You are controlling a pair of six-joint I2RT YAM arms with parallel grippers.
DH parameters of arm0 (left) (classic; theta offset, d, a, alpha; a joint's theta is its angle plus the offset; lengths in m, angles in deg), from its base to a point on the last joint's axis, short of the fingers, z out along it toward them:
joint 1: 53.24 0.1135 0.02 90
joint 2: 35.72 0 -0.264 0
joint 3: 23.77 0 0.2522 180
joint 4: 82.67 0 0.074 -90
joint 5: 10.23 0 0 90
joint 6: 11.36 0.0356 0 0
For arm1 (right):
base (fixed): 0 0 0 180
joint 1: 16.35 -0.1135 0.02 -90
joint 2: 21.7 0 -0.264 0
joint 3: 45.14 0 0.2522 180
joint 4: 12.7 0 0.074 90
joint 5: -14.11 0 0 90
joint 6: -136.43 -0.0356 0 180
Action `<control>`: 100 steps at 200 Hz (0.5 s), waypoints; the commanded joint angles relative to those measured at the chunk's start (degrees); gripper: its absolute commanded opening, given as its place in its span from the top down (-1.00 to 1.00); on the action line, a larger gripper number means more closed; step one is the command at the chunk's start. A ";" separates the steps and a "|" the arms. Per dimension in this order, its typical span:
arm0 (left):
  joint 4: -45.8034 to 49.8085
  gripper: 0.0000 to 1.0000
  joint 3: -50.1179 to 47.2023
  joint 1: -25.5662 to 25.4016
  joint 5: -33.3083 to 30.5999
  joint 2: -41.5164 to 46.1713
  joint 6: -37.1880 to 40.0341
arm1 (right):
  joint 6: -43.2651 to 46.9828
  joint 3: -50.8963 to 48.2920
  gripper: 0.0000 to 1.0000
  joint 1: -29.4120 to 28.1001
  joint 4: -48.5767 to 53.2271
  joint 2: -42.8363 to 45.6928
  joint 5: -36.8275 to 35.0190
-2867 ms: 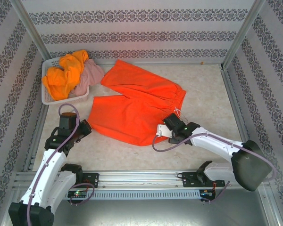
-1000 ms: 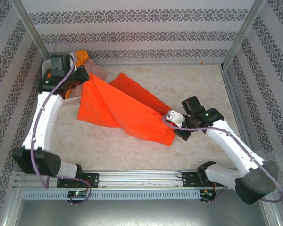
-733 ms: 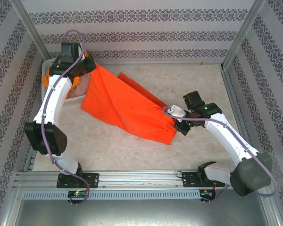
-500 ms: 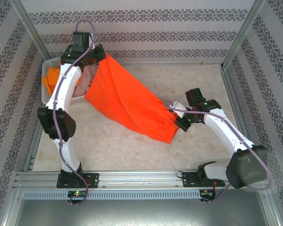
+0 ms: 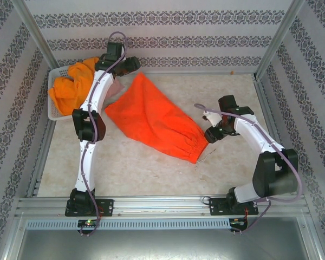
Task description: Fold and stack the shorts
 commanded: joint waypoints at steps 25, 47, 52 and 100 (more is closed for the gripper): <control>4.28 -1.00 -2.30 -0.94 2.17 14.88 5.26 | -21.79 -0.62 -0.63 1.01 -10.62 14.23 10.84; -1.40 -1.00 -24.09 -1.84 6.23 28.74 5.37 | -40.63 -8.22 -0.89 -1.36 -26.11 21.42 20.34; -5.75 -1.00 -31.13 -1.98 7.43 32.15 4.35 | -44.71 -9.95 -0.92 -2.65 -29.56 22.11 21.46; -41.12 -1.00 -76.01 -2.90 12.26 47.76 -6.91 | -63.90 -19.74 -0.95 -15.30 -43.28 17.94 20.67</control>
